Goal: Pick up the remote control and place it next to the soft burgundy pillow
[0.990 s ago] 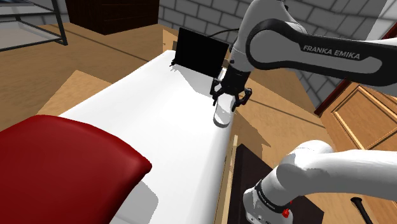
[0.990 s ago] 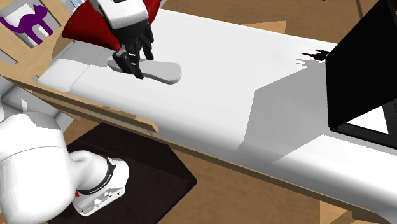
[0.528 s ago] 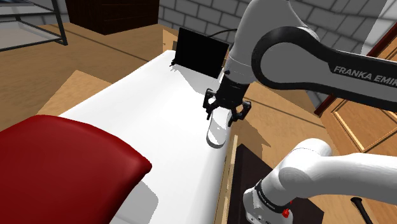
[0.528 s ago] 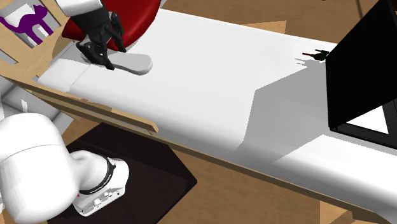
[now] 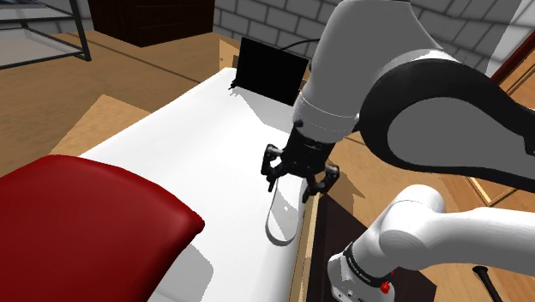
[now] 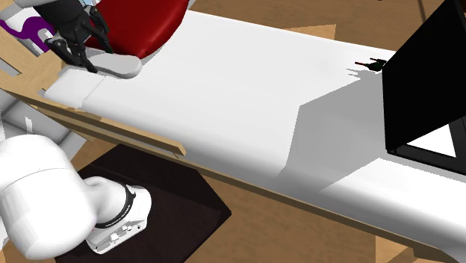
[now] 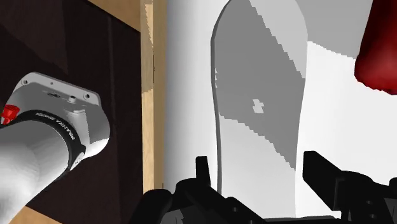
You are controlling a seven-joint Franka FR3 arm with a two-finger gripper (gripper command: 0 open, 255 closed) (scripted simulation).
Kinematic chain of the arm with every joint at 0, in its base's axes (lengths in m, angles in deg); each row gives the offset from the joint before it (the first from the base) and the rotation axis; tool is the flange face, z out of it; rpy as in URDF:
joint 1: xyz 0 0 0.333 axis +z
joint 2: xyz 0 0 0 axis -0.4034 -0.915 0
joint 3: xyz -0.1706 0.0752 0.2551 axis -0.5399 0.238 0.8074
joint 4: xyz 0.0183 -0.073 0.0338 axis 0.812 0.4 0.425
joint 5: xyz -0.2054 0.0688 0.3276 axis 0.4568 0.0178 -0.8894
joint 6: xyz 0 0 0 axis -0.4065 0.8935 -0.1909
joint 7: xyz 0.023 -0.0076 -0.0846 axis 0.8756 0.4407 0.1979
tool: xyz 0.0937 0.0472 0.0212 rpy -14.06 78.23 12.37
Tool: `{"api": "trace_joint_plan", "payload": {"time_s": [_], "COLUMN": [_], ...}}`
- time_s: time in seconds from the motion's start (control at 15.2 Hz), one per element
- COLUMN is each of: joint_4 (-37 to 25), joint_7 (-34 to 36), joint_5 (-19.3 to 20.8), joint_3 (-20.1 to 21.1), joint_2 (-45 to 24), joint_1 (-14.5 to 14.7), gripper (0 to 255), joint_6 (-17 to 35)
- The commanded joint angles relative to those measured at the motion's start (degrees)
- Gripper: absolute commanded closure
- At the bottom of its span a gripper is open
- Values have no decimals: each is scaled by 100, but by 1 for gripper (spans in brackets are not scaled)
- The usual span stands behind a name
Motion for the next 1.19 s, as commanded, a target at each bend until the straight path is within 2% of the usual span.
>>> {"api": "trace_joint_plan", "payload": {"time_s": [0.0, 0.33, 0.59, 0.86, 1.12], "joint_4": [-109, -511, -937, -1453, -2059], "joint_7": [302, 1007, 1570, 2127, 2686], "joint_5": [-199, -618, -890, -1099, -1233], "joint_3": [261, 912, 1465, 2067, 2740], "joint_2": [2, -117, -309, -560, -855], "joint_1": [104, 247, 251, 133, -125], "gripper": [255, 255, 255, 255, 255], "joint_6": [-39, -93, -92, -65, -26]}}
